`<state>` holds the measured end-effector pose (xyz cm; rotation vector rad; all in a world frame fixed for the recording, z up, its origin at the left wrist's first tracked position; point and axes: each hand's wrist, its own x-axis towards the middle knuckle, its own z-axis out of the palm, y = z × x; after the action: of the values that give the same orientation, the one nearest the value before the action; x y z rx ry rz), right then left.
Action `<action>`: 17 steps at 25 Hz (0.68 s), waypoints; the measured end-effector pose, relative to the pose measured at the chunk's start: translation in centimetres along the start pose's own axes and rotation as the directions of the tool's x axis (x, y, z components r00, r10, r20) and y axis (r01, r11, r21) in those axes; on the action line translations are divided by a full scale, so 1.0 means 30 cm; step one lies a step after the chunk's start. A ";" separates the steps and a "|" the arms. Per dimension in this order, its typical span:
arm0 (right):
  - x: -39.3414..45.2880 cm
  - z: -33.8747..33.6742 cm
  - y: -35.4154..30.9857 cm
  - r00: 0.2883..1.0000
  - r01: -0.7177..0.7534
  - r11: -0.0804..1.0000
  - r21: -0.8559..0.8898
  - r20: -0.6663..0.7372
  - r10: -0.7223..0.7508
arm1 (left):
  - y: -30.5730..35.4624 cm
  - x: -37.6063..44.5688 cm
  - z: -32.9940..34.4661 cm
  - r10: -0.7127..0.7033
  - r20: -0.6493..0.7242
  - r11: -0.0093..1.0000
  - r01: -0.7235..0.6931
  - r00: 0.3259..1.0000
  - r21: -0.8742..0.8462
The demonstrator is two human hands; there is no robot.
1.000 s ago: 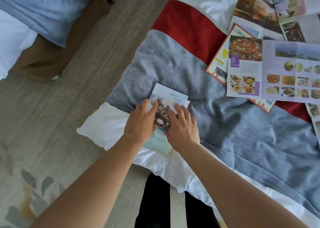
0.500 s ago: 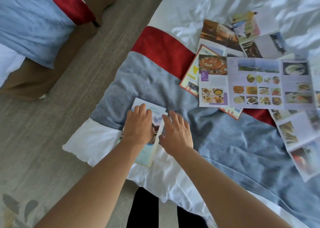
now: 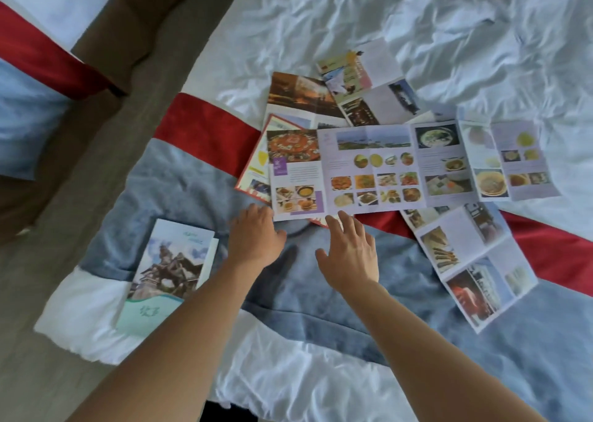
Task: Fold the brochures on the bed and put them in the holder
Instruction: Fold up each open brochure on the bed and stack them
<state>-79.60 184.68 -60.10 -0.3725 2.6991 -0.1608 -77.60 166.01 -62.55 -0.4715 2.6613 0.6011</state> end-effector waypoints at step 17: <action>0.252 -0.006 0.315 0.992 0.052 0.997 0.065 0.113 -0.059 | 0.198 0.288 0.077 -0.383 0.066 0.899 0.388 0.921 -0.203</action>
<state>-88.55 191.60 -64.40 -0.4250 2.5651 -0.2314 -86.85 170.10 -66.09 -1.0169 2.3887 0.7599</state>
